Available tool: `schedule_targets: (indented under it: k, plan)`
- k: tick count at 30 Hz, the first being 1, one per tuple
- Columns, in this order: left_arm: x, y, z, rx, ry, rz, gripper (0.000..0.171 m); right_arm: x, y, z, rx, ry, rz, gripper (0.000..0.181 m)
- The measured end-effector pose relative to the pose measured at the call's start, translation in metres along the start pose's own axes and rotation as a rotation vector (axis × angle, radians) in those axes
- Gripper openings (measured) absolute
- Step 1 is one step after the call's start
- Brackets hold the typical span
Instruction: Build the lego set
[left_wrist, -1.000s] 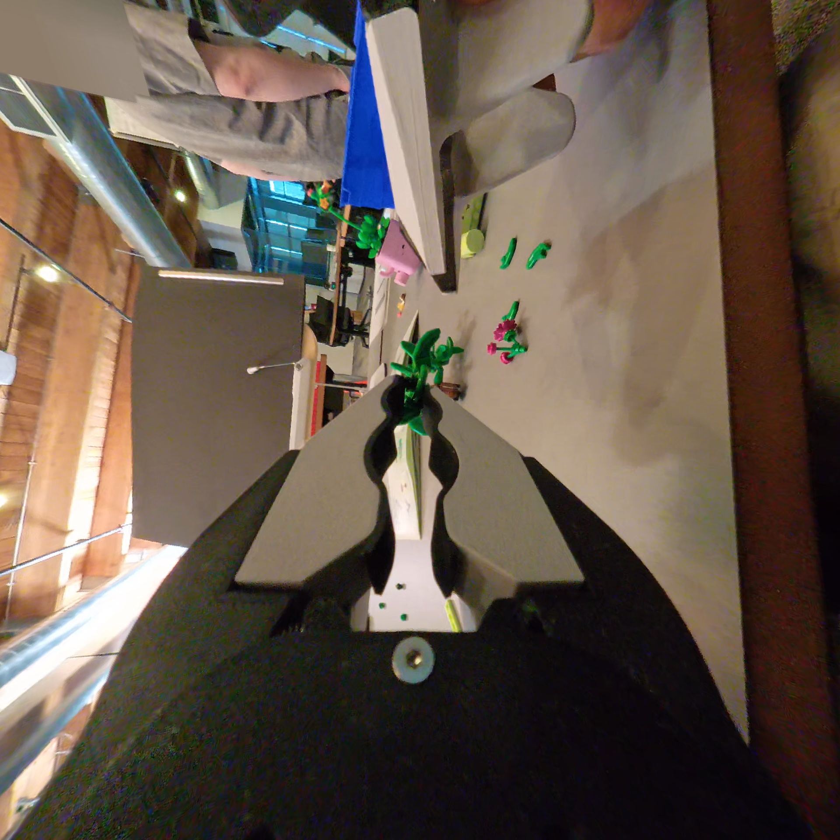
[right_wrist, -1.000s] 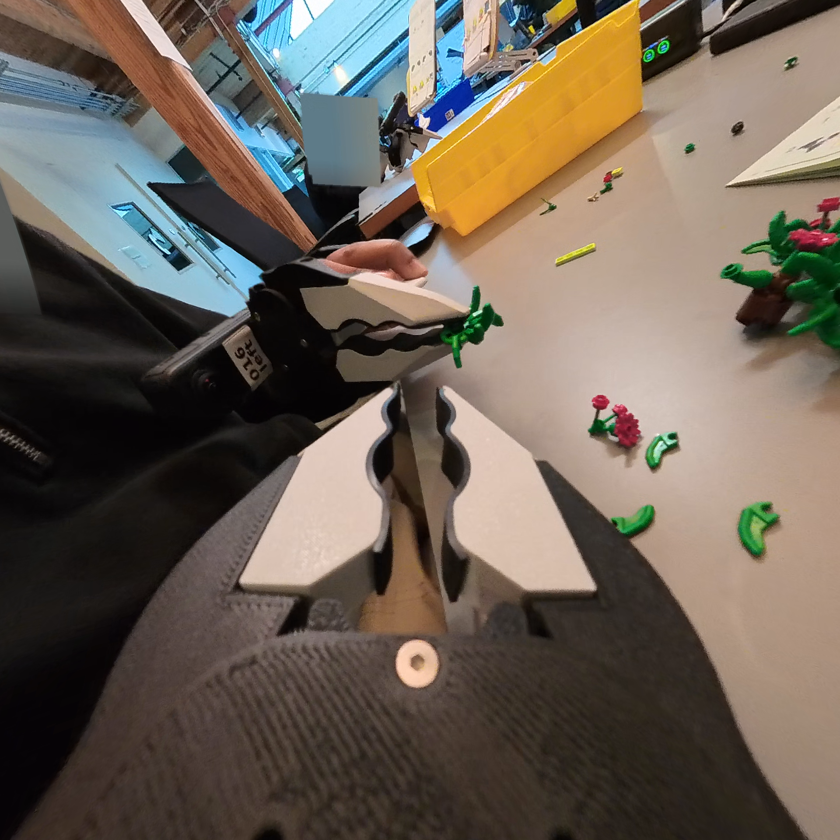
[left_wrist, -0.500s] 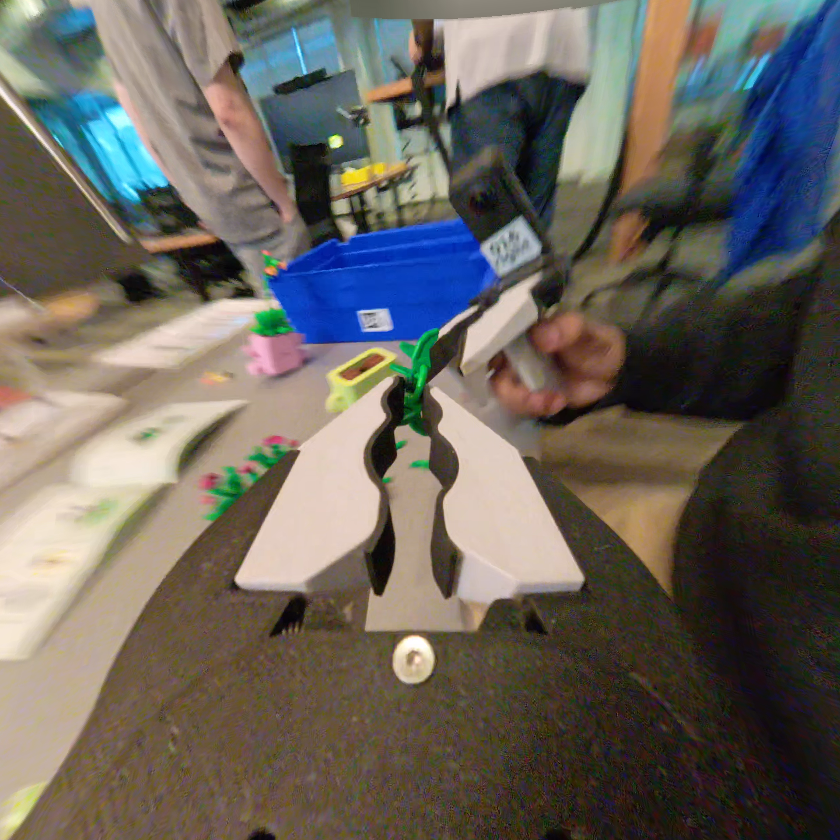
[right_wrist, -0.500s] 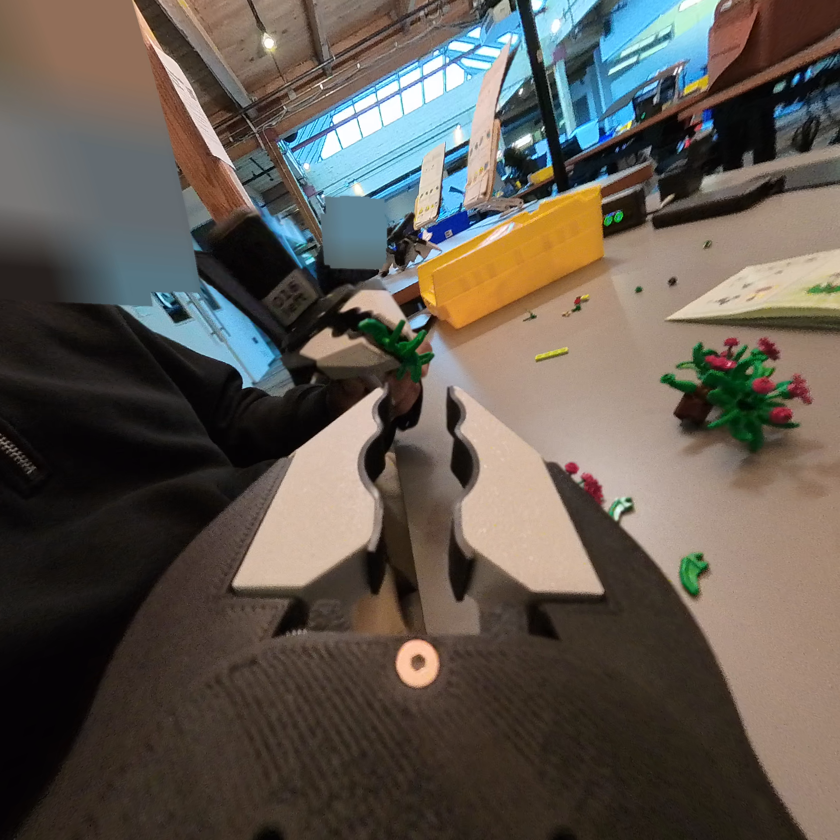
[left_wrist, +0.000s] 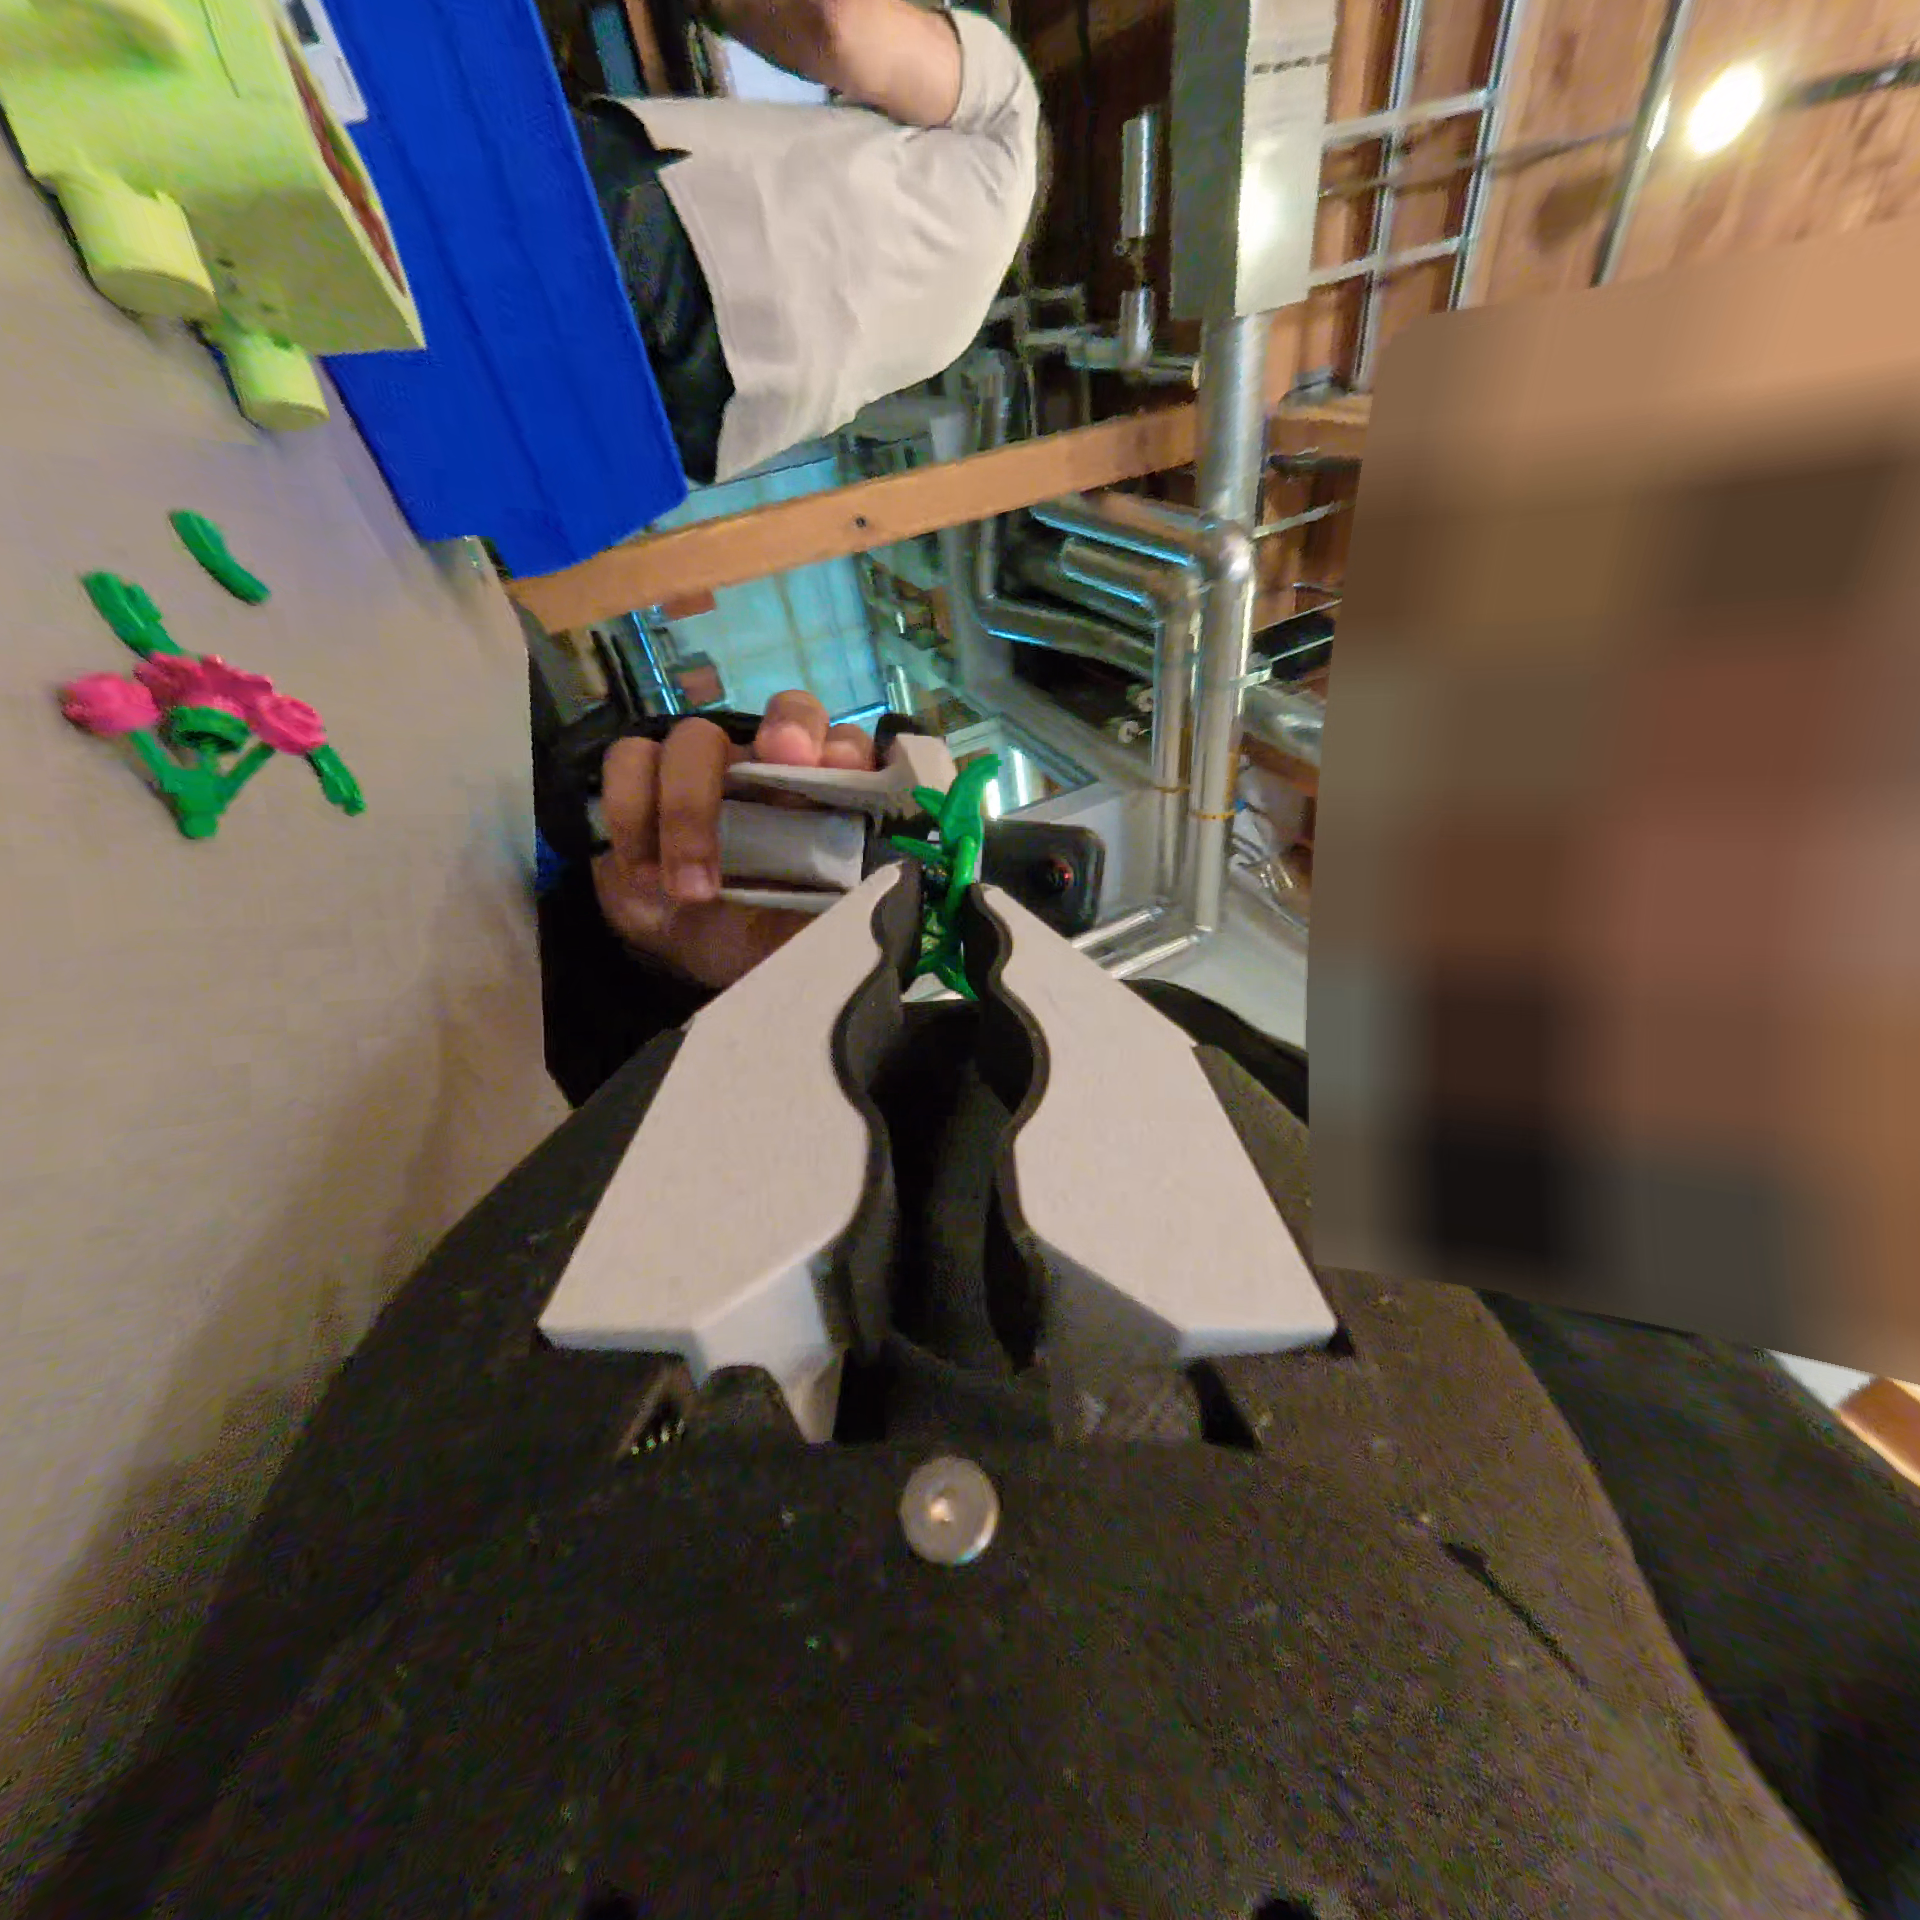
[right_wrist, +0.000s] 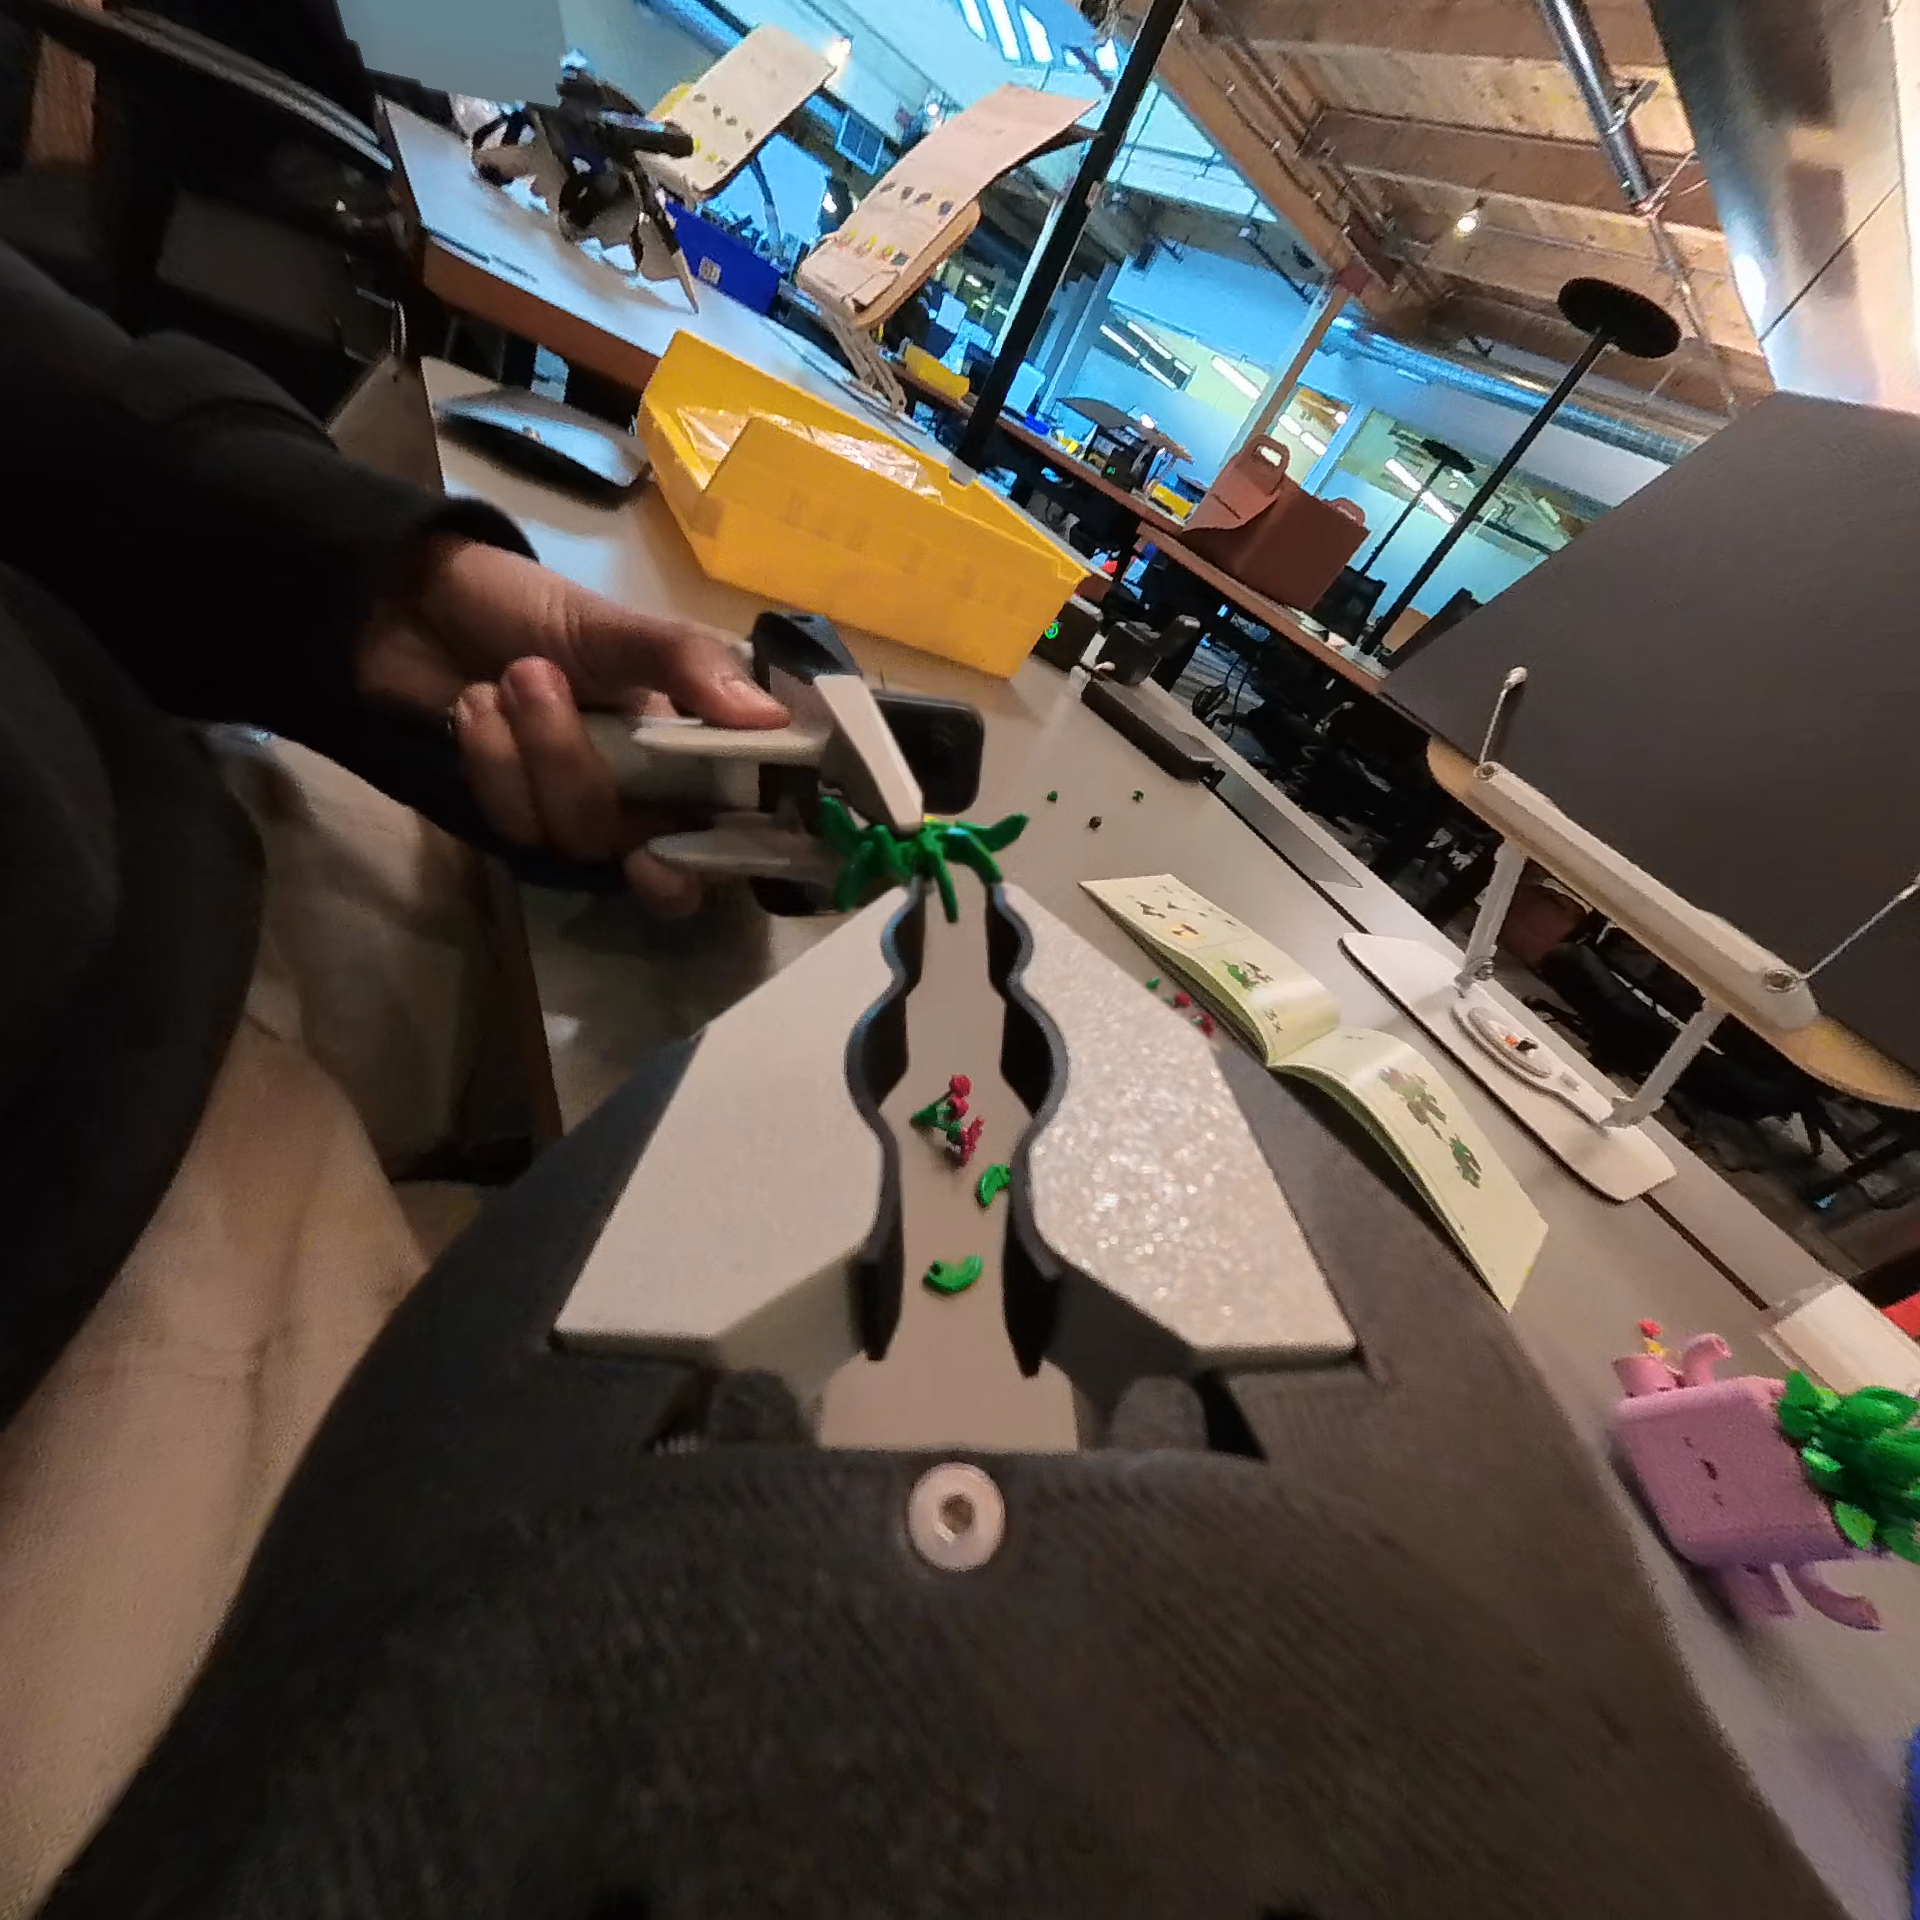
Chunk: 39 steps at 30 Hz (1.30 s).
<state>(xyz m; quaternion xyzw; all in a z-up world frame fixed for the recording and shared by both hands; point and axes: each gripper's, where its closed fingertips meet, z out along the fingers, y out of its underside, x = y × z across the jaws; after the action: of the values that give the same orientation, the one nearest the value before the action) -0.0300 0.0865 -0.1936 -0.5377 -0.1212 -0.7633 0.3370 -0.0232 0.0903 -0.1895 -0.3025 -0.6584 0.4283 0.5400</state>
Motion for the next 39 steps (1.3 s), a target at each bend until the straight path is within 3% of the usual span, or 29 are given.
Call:
schedule_targets:
  k: [9,16,28,32,39]
  plan:
    - [-0.008,0.01,0.002,-0.068,-0.035,-0.06,0.006,-0.011,0.003,0.0,-0.012,-0.068,-0.028,0.0]
    - [-0.009,0.012,0.003,-0.084,-0.04,-0.071,0.006,-0.013,0.007,-0.002,-0.031,-0.102,-0.027,0.007]
    - [-0.012,0.019,0.005,-0.12,-0.065,-0.076,0.006,-0.022,0.008,0.0,-0.06,-0.156,-0.027,0.001]
    - [-0.01,0.016,0.005,-0.091,-0.07,-0.028,0.005,-0.019,0.008,0.001,-0.113,-0.175,0.064,0.0]
    - [0.009,0.017,0.013,-0.1,-0.037,0.009,0.006,-0.014,-0.009,-0.003,-0.08,-0.162,0.091,0.0]
